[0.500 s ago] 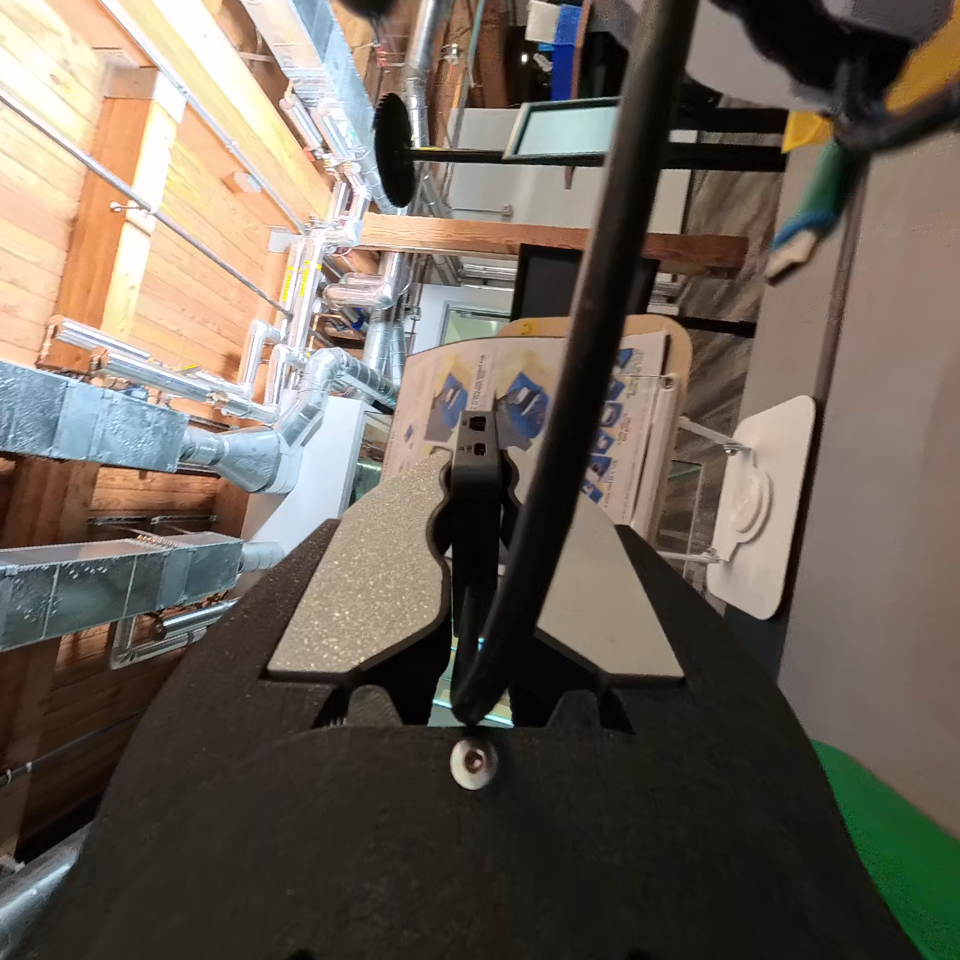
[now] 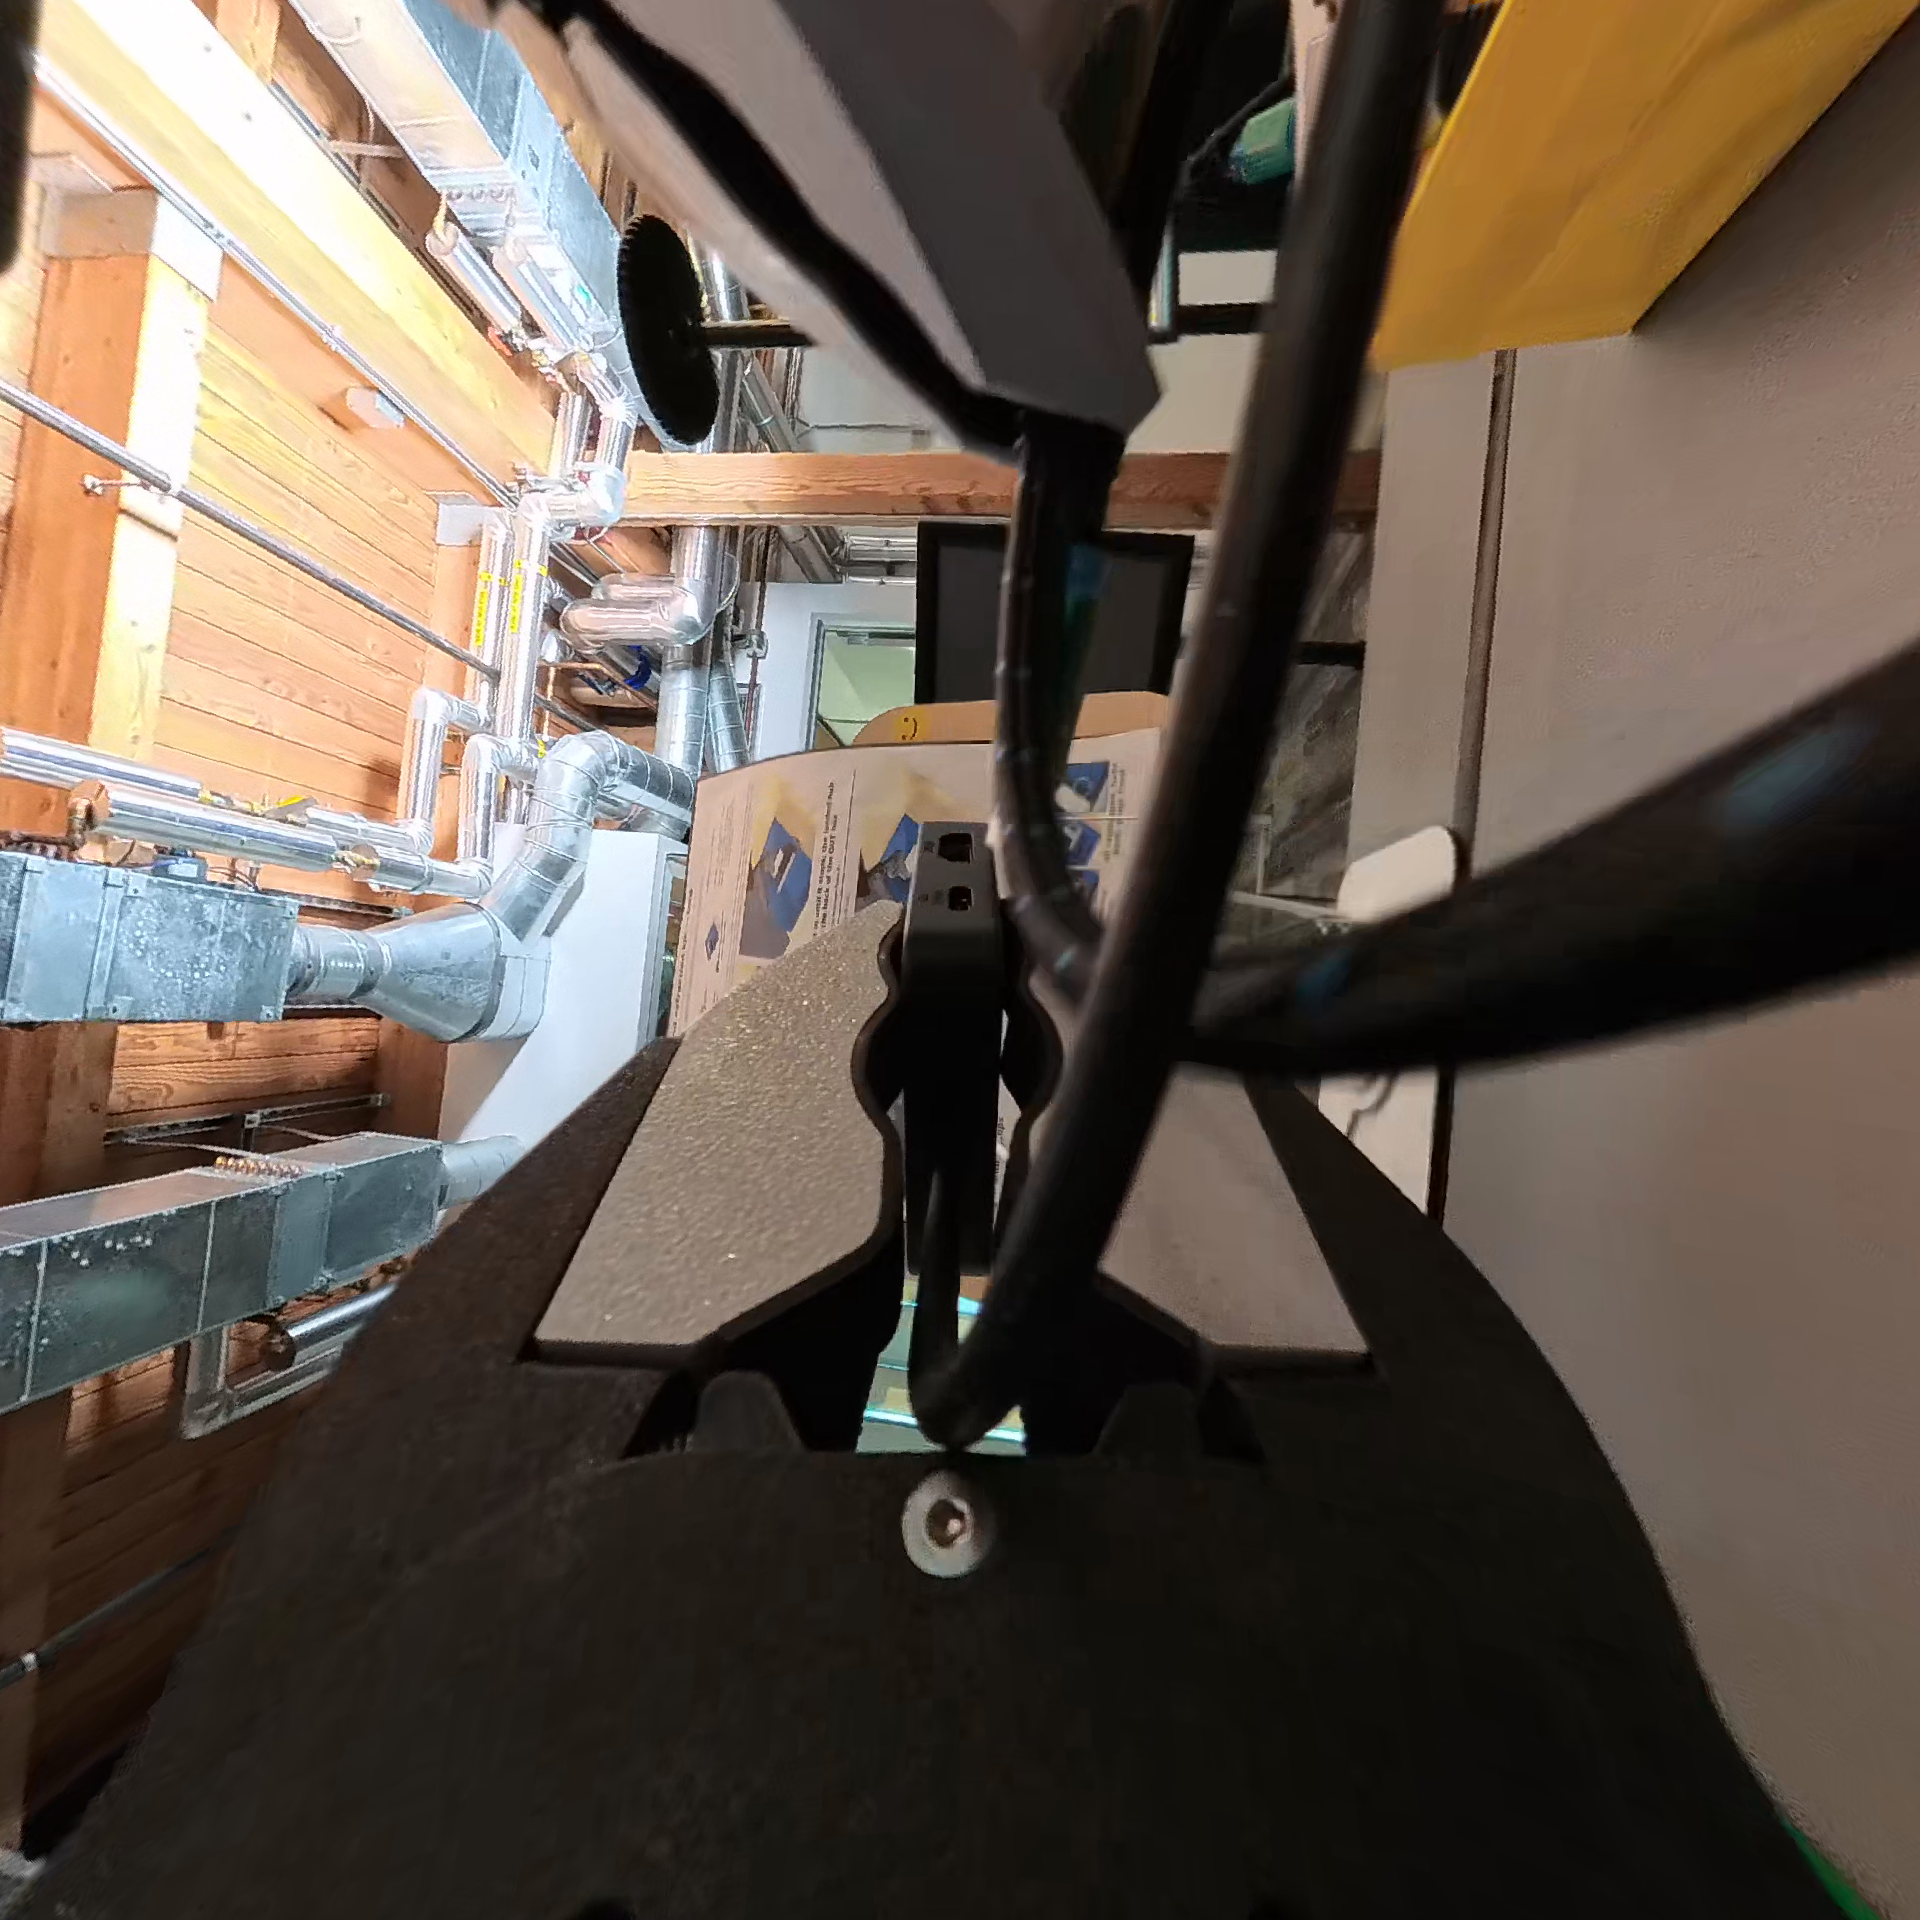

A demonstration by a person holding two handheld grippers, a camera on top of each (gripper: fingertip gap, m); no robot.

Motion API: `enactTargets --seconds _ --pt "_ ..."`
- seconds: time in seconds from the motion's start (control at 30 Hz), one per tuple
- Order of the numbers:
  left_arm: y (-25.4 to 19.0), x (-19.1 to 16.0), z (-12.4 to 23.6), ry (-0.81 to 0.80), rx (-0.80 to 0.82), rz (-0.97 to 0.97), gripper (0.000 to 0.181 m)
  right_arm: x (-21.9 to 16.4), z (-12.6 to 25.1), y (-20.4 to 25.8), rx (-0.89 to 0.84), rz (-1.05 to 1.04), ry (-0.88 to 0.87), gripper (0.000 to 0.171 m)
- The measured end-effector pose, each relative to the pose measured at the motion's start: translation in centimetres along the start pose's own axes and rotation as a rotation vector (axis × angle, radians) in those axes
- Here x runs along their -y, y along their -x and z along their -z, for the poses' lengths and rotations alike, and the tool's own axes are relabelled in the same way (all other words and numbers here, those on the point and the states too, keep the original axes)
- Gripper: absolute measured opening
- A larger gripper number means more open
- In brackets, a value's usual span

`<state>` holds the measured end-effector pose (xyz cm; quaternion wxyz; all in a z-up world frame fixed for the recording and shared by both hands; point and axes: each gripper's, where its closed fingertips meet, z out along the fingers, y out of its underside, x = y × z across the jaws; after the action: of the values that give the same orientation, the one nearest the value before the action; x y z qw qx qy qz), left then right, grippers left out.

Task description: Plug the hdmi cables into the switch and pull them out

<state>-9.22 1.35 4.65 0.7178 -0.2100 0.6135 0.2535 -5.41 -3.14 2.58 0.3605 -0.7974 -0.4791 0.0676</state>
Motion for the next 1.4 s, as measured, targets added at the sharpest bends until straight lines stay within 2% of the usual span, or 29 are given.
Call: enactTargets --seconds 0.23,0.57,0.67,0.83,0.97,1.2,1.4 --pt "-0.1 0.3 -0.1 0.006 0.011 -0.014 0.013 0.2 0.4 -0.5 -0.032 -0.062 -0.013 0.012" --pt "-0.6 0.2 -0.2 0.043 0.021 -0.109 0.01 -0.4 -0.5 -0.5 0.042 -0.226 -0.009 0.011" --pt "-0.6 0.3 -0.1 0.046 0.027 -0.143 0.014 -0.4 -0.9 -0.5 0.072 -0.268 -0.014 0.011" --pt "-0.7 0.7 0.0 0.014 0.022 -0.13 0.014 -1.0 -1.6 0.3 0.116 -0.208 0.023 0.011" --pt "-0.8 1.2 0.4 -0.047 -0.008 -0.107 0.014 -0.9 -0.9 0.8 0.184 -0.191 -0.01 0.012" --pt "-2.4 2.5 0.7 -0.104 -0.059 -0.151 0.014 -2.2 -0.5 1.5 0.221 -0.207 0.061 0.011" --pt "-1.7 3.0 1.2 -0.154 -0.058 -0.067 0.013 -1.4 0.6 2.3 0.322 -0.178 -0.023 0.012"
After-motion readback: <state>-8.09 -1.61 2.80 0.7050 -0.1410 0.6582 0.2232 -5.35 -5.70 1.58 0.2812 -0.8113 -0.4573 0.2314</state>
